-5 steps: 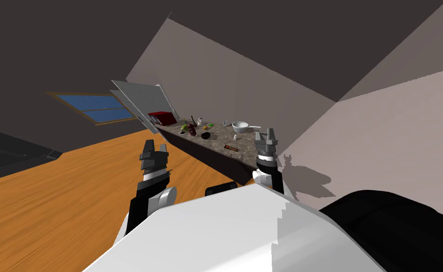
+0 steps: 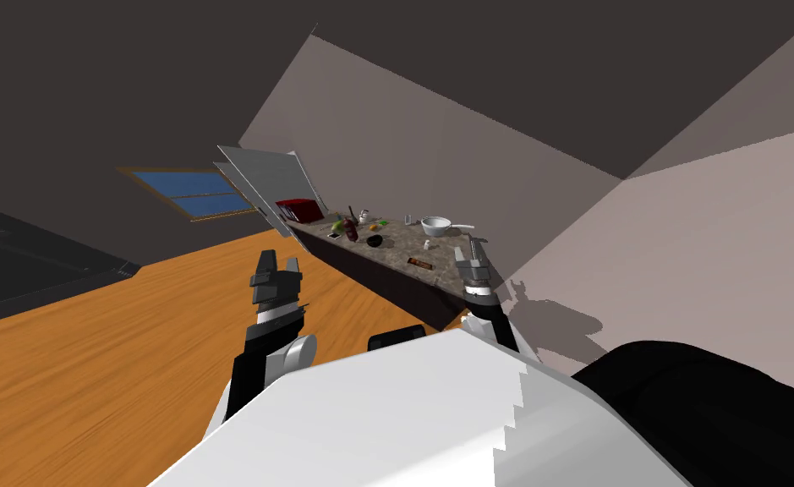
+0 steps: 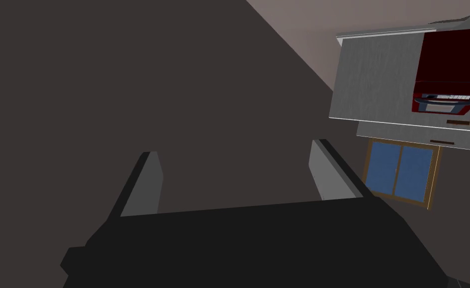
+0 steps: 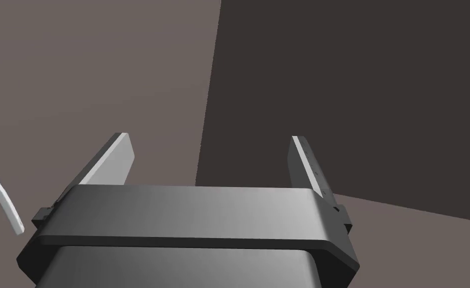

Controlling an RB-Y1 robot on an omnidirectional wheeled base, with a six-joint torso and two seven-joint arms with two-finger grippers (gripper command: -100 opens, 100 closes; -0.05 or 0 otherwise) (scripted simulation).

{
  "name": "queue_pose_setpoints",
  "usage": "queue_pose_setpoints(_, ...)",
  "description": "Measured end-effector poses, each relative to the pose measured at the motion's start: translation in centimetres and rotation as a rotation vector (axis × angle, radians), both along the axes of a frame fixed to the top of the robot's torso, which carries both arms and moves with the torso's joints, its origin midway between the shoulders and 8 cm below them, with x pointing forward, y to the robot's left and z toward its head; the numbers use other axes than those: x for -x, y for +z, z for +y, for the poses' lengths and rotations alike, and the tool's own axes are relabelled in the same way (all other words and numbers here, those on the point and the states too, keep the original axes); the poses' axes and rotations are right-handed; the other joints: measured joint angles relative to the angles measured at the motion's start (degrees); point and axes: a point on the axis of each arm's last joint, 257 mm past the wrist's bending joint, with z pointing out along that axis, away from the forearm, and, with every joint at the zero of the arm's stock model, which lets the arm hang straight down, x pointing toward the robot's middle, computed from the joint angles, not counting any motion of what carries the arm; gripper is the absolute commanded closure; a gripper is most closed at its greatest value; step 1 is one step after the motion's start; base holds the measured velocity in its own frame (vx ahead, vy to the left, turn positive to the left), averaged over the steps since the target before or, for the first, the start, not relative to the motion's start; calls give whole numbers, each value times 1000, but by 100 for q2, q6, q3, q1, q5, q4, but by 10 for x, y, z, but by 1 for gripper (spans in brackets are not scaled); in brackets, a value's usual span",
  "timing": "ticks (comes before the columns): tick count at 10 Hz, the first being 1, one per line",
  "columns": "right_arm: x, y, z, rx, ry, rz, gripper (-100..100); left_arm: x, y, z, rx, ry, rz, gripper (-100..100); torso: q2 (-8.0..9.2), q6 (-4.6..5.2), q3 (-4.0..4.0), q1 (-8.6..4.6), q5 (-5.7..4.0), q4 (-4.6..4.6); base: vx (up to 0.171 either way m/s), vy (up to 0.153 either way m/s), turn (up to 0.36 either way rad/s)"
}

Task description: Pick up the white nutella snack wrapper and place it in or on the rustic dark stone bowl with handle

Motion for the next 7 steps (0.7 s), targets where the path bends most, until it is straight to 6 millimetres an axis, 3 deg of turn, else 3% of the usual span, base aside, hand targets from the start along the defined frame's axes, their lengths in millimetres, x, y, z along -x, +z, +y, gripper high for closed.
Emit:
queue_pose_setpoints(3, 6, -42, -5, 71, -21, 136, -100, 0, 0, 0, 0, 0, 0, 0, -5, 0, -3, 2, 0, -1, -30, 101, 95)
queue_pose_setpoints(4, 7, -64, -10, 97, -31, 196, -100, 0, 0, 0, 0, 0, 0, 0, 3, -1, 1, 8, 1, 0, -33, 78, 43)
queue_pose_setpoints(7, 19, -98, -28, 154, -50, 314, -100, 0, 0, 0, 0, 0, 0, 0, -11, -1, -6, -4, -1, -2, -6, 88, 105)
